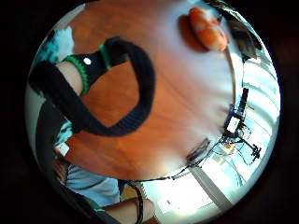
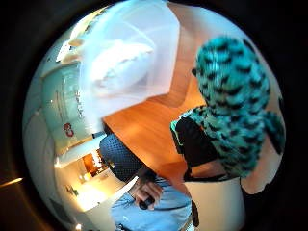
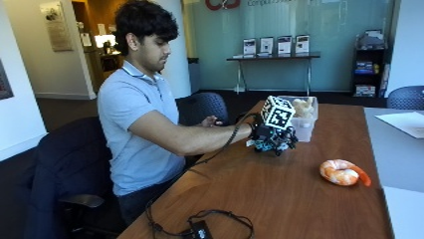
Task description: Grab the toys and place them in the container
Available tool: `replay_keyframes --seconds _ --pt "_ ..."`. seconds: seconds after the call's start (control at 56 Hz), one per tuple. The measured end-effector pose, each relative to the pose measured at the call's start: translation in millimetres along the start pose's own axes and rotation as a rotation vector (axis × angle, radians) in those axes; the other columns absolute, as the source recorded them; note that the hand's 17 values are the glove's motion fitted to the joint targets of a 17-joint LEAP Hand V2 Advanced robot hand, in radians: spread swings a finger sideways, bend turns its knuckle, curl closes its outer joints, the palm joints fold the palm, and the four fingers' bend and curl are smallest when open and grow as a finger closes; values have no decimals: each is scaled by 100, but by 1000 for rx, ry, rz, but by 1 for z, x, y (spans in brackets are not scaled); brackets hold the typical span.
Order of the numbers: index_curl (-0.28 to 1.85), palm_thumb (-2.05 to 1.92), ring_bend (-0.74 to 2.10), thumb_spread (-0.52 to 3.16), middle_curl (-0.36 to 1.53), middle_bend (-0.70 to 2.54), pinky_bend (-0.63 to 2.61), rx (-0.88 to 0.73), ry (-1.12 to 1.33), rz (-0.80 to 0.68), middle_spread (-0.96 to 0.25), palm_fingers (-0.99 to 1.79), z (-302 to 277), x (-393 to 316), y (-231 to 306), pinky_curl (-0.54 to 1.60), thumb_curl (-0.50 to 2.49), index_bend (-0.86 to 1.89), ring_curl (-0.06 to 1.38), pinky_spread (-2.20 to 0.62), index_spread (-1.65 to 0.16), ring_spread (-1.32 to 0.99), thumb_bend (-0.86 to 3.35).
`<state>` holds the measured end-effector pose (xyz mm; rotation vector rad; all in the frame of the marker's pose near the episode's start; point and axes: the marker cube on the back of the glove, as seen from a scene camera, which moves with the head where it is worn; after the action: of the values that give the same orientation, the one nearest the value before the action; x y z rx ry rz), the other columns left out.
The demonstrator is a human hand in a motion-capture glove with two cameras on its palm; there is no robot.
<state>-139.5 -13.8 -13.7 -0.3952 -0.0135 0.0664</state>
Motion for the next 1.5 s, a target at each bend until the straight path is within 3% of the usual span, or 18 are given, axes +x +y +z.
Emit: replay_keyframes --seconds 0.071,0.143,0.161,0.179,0.232,0.518,0.804,1.089,1.304,1.357,1.411,1.5 --pt "19 8 25 146 23 13 138 23 2 -39 4 -14 15 -1 -2 44 36 3 32 -5 -29 0 3" --pt "12 27 71 164 24 21 144 170 -70 -122 5 44 21 -10 -6 43 39 1 42 -22 -29 -8 16" --pt "10 29 72 164 24 19 145 209 -78 -135 5 40 20 -10 -6 41 39 -2 38 -24 -29 -9 18" --pt "11 39 82 166 26 26 143 242 -84 -145 4 59 18 -9 -6 41 42 6 43 -25 -29 -11 24" --pt "13 58 92 158 28 29 136 310 -115 -167 2 71 9 -3 -2 40 50 15 47 -29 -29 -15 33" --pt "24 86 95 124 35 31 118 400 -175 -143 -2 83 -68 12 6 39 71 25 56 -35 -28 -24 35" --pt "29 89 90 104 38 25 116 440 -150 -266 -3 85 -177 -85 -18 40 81 20 56 -36 -28 -27 30" --pt "32 91 86 103 40 19 117 373 -186 -416 -3 84 -198 -201 -59 42 86 17 56 -36 -29 -27 31" --pt "33 93 85 114 40 15 123 281 -315 -484 -2 76 -184 -208 -66 44 87 14 57 -34 -29 -26 37" --pt "31 82 79 127 38 9 134 184 -350 -505 0 42 -176 -219 -71 47 81 6 57 -34 -29 -24 35" --pt "36 58 50 136 37 12 134 133 -354 -513 3 -19 -171 -223 -72 50 70 18 55 -25 -30 -15 24" --pt "32 35 27 144 33 13 122 196 -286 -462 4 -20 -176 -193 -68 42 59 15 42 -14 -30 -9 13"
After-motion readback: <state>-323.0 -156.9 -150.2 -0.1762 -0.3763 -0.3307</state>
